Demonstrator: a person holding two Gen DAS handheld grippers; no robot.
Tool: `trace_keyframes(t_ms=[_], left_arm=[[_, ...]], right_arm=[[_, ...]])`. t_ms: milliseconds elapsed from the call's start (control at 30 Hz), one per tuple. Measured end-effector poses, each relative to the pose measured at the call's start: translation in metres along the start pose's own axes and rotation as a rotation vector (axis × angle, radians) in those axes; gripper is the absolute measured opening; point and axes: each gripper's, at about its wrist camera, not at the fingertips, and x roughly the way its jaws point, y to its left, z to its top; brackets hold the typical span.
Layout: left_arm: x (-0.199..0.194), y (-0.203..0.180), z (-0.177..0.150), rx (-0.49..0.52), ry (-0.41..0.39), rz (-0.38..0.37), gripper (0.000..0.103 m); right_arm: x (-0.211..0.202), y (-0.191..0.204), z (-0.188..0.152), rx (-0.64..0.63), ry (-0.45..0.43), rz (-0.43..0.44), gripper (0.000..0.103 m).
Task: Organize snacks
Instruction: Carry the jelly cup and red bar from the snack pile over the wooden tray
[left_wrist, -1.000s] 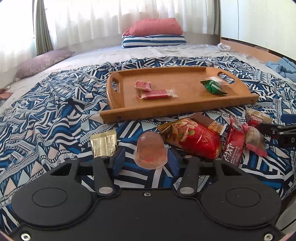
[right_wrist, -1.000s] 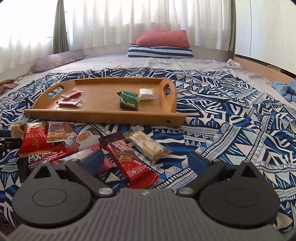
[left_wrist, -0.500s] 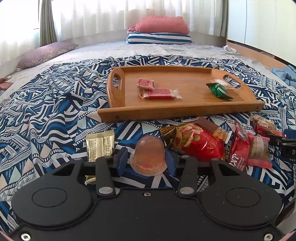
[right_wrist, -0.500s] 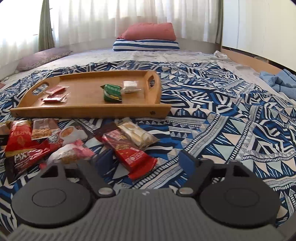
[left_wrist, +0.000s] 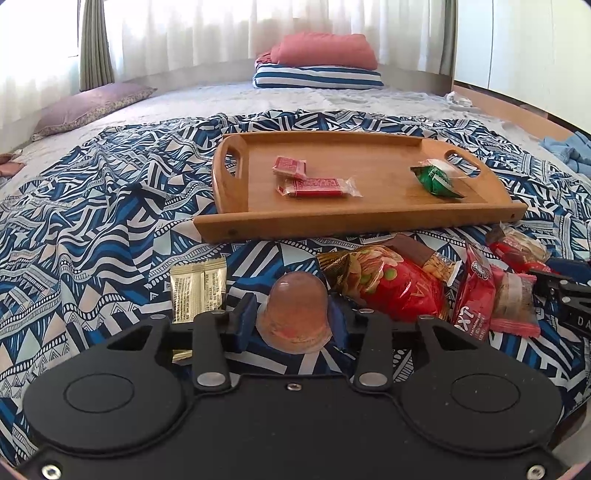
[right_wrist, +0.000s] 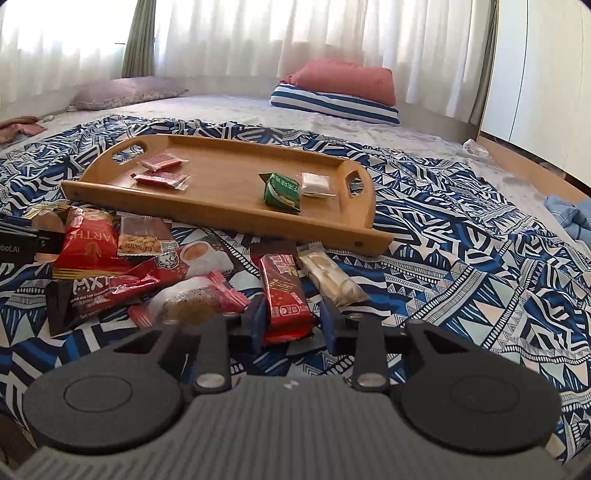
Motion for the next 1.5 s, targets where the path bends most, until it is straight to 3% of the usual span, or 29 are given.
trace_keyframes(t_ms=[233,367,733,767,833,1033,1500], left_arm=[[0.003,-0.003,-0.001,0.011,-0.014,0.009,0.041],[0.005,-0.004,0.000,0.017,-0.018,0.009,0.041],[0.005,-0.005,0.000,0.017,-0.016,0.006,0.041],[0.005,-0.005,0.000,0.015,-0.016,0.005,0.040],[0.005,-0.005,0.000,0.012,-0.018,0.007,0.040],[0.002,-0.006,0.001,0.011,-0.017,0.014,0.038],[-0.010,-0.005,0.006,0.031,-0.024,0.019,0.037]], right_arm=[[0.012,-0.005,0.007,0.033,0.013,0.020,0.043],[0.019,-0.002,0.011,-0.006,0.014,0.026,0.054],[0.038,-0.004,0.018,0.010,0.021,0.063,0.055],[0.038,-0.005,0.018,0.017,0.023,0.066,0.053],[0.039,-0.005,0.018,0.027,0.026,0.074,0.040],[0.036,0.001,0.017,0.008,0.012,0.067,0.028],[0.017,-0.001,0.024,0.042,-0.021,0.047,0.028]])
